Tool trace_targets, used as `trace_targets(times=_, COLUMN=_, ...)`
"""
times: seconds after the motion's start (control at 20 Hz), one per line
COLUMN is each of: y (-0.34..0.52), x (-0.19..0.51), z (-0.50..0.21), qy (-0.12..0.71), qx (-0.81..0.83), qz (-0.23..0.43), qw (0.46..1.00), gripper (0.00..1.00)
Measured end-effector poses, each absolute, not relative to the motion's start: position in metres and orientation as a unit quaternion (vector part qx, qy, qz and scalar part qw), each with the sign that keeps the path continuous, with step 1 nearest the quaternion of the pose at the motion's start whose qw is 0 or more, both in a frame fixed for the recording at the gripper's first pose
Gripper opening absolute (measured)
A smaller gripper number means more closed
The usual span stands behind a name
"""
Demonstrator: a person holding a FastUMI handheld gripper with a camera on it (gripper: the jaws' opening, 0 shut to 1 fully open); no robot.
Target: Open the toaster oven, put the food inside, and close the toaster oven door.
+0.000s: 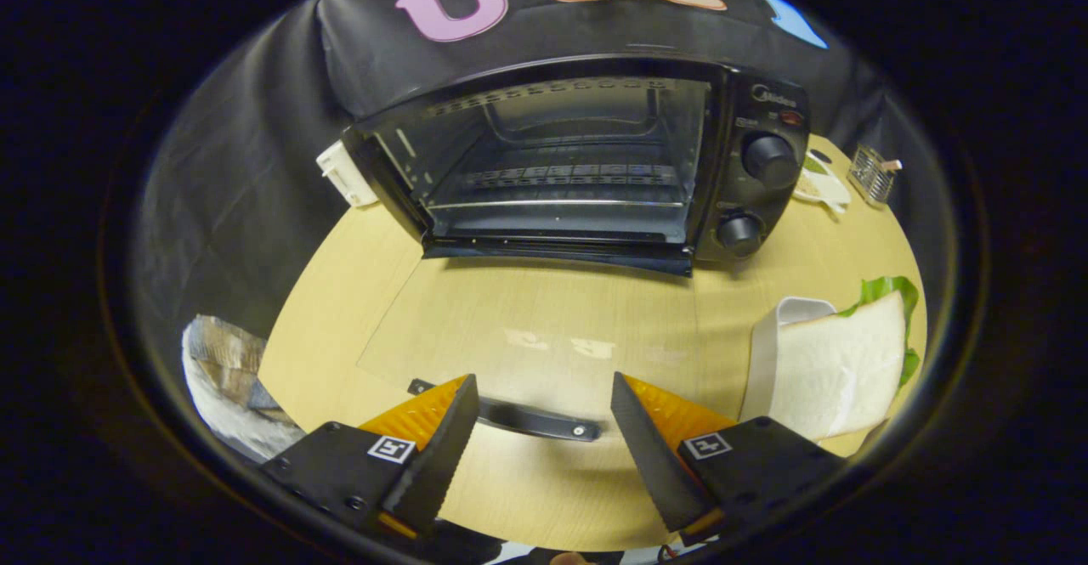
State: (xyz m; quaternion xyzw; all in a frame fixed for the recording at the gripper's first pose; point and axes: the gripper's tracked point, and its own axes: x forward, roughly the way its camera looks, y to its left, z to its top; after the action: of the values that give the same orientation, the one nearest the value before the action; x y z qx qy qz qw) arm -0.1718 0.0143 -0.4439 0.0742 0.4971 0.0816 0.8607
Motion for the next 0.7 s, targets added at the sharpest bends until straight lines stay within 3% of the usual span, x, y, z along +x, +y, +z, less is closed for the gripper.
trace_targets(times=0.35, y=-0.051, x=-0.124, z=-0.386, qy=0.425, qx=0.114, qz=0.037, qw=0.897, gripper=0.98)
trace_targets(times=0.7, y=-0.158, x=-0.086, z=-0.337, qy=0.338, qx=0.148, qz=-0.053, qw=0.928, gripper=0.98)
